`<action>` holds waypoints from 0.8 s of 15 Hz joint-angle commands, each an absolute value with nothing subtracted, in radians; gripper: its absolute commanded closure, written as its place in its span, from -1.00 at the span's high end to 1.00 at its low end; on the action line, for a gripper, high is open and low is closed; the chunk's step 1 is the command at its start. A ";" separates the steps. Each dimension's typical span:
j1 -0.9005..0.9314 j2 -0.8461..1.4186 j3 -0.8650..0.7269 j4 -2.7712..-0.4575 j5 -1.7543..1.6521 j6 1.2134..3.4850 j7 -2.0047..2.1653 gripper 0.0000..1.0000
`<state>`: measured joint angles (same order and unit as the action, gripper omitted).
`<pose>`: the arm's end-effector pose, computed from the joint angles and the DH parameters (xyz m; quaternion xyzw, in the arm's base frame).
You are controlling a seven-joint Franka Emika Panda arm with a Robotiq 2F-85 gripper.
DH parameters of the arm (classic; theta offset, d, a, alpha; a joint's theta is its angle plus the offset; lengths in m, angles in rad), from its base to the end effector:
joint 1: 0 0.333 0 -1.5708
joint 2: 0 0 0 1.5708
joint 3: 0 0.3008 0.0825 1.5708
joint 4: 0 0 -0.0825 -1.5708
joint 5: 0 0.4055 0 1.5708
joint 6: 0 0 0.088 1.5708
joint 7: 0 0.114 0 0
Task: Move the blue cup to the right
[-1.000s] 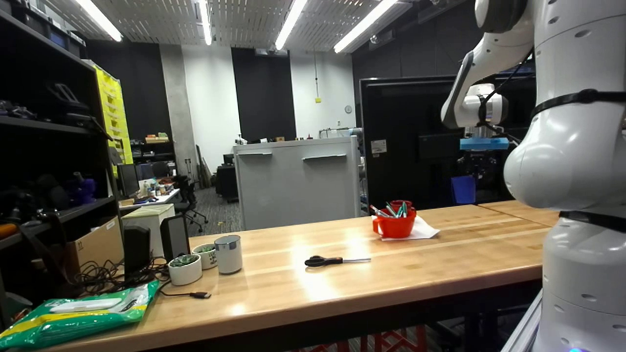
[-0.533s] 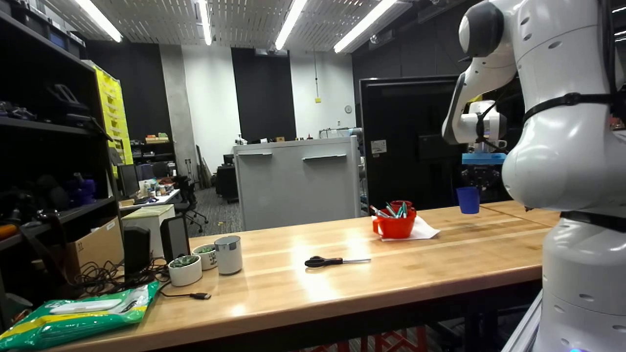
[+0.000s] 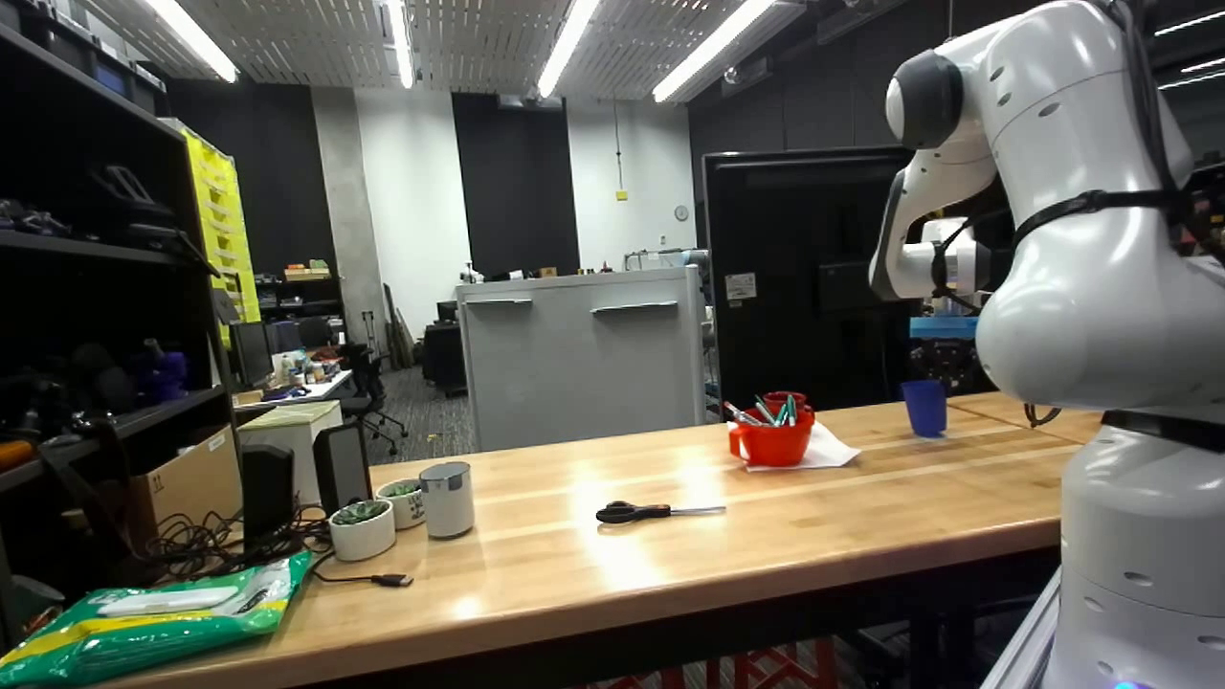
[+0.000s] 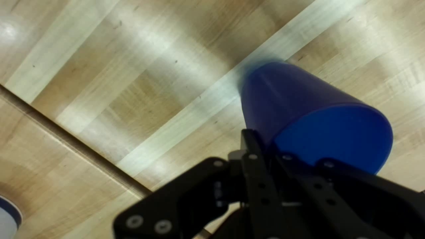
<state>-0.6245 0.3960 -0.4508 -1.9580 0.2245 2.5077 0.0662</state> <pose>0.3147 -0.5626 0.2760 0.8032 -0.5870 0.0848 0.0554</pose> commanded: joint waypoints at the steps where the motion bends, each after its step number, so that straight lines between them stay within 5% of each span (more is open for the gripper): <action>1: -0.673 0.431 -0.414 -1.911 0.244 2.496 0.036 -0.98; 2: -0.681 0.435 -0.409 -1.905 0.238 2.488 0.033 -0.40; 5: -0.694 0.409 -0.396 -1.903 0.212 2.461 -0.010 -0.19; 12: -0.665 0.283 -0.406 -1.906 0.072 2.333 -0.157 0.76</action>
